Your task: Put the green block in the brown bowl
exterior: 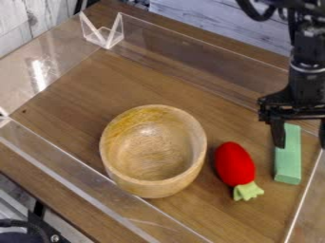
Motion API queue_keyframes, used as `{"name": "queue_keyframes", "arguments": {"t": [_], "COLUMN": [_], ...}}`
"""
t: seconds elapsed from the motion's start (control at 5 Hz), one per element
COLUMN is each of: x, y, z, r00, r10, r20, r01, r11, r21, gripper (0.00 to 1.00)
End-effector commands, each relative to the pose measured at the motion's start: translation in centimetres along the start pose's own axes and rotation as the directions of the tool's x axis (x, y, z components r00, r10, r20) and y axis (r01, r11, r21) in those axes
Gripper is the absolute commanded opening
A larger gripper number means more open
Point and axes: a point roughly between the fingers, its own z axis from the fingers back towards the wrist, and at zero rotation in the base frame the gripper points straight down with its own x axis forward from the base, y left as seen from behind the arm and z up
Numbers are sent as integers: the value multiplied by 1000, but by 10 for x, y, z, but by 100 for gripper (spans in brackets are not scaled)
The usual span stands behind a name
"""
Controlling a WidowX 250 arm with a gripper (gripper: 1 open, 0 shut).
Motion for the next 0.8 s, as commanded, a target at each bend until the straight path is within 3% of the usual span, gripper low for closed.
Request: {"name": "queue_keyframes", "arguments": {"t": [0.0, 0.2, 0.6], "x": [2, 0, 20], "y": [-7, -1, 10], "z": [-1, -17, 10], "r00": [999, 999, 988], "r10": [-3, 11, 121], "r20": [43, 50, 97], "r01": [4, -10, -121], "r11": [1000, 1000, 993], "r21": [-27, -17, -10], "gripper": [100, 100, 100]}}
